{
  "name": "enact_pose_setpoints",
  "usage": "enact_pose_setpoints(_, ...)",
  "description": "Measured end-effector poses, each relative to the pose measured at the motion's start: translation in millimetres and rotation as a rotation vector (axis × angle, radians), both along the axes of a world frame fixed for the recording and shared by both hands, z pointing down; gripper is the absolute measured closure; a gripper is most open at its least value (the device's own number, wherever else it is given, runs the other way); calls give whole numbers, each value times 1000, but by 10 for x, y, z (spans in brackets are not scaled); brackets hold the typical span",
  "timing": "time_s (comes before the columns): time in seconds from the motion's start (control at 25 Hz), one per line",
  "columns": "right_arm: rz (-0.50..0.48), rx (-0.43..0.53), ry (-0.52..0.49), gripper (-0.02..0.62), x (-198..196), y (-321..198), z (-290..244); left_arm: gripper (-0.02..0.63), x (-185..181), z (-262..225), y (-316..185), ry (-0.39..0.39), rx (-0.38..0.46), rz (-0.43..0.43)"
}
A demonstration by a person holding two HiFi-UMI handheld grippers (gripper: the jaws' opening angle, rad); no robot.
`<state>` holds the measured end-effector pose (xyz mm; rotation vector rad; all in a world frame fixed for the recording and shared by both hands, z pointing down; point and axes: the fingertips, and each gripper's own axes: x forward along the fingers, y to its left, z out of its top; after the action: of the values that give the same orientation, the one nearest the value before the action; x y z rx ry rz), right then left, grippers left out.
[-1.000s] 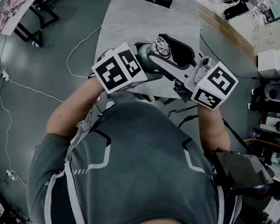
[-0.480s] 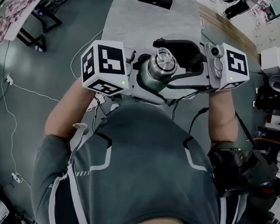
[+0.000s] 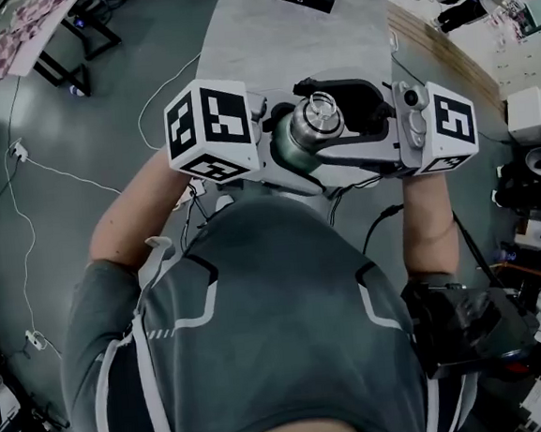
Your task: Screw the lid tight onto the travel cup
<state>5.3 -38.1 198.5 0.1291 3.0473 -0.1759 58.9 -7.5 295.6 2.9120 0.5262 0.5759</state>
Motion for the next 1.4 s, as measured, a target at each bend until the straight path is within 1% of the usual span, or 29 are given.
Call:
enact_pose_setpoints(0.12, 235, -7, 59, 304, 8, -185, 168, 204, -14, 183, -232, -63, 49, -141)
enact_pose_setpoints(0.2, 409, -46, 81, 304, 44, -297, 261, 204, -12, 293, -365, -106, 77, -231)
enact_pose_setpoints(0.24, 480, -68, 85, 304, 62, -336, 288, 204, -8, 329, -408, -121, 88, -260)
enact_pose_setpoints(0.28, 526, -81, 86, 304, 74, -355, 297, 204, -1, 343, -424, -127, 90, -270)
enact_pose_setpoints(0.32, 542, -80, 83, 304, 79, -347, 284, 204, 9, 331, -407, -120, 82, -260)
enact_pose_setpoints(0.36, 522, -65, 73, 302, 76, -309, 250, 204, 19, 293, -356, -101, 66, -231)
enact_pose_setpoints(0.4, 470, -40, 56, 302, 69, -239, 201, 204, 25, 232, -275, -73, 46, -187)
enact_pose_setpoints(0.48, 303, 3, -6, 294, 75, -46, 80, 204, 11, 75, -63, -10, 15, -78)
enact_pose_setpoints(0.52, 214, 16, -47, 279, 100, 40, 10, 204, -6, -11, 39, 16, 3, -25)
enact_pose_setpoints(0.56, 135, 24, -89, 279, 133, 97, -61, 204, -24, -99, 124, 39, -9, 24)
enact_pose_setpoints(0.64, 10, 26, -143, 279, 165, 139, -179, 204, -59, -251, 234, 68, -32, 102)
enact_pose_setpoints(0.68, -37, 25, -143, 279, 155, 152, -210, 204, -67, -303, 268, 74, -40, 128)
enact_pose_setpoints(0.76, -106, 23, -106, 279, 124, 208, -221, 204, -49, -346, 308, 68, -51, 152)
enact_pose_setpoints(0.84, -153, 40, -65, 281, 105, 281, -206, 204, -8, -327, 322, 50, -57, 150)
enact_pose_setpoints(0.92, -171, 61, -23, 282, 81, 315, -155, 204, 26, -285, 319, 35, -62, 136)
enact_pose_setpoints(0.96, -166, 64, -7, 296, 70, 310, -128, 204, 37, -269, 311, 32, -67, 125)
enact_pose_setpoints(1.04, -127, 64, -4, 314, 45, 259, -115, 204, 45, -241, 260, 29, -69, 89)
enact_pose_setpoints(1.12, -40, 71, 5, 318, 7, 154, -96, 204, 42, -163, 131, 0, -33, 16)
enact_pose_setpoints(1.2, 104, 74, 60, 318, -11, -10, 11, 204, 24, -19, -81, -61, 23, -96)
enact_pose_setpoints(1.32, 371, 43, 154, 319, 22, -287, 238, 204, 10, 240, -425, -166, 104, -285)
enact_pose_setpoints(1.36, 445, 28, 173, 319, 41, -350, 300, 204, 12, 309, -504, -191, 130, -329)
enact_pose_setpoints(1.4, 493, 18, 185, 319, 55, -384, 343, 204, 14, 357, -550, -205, 150, -354)
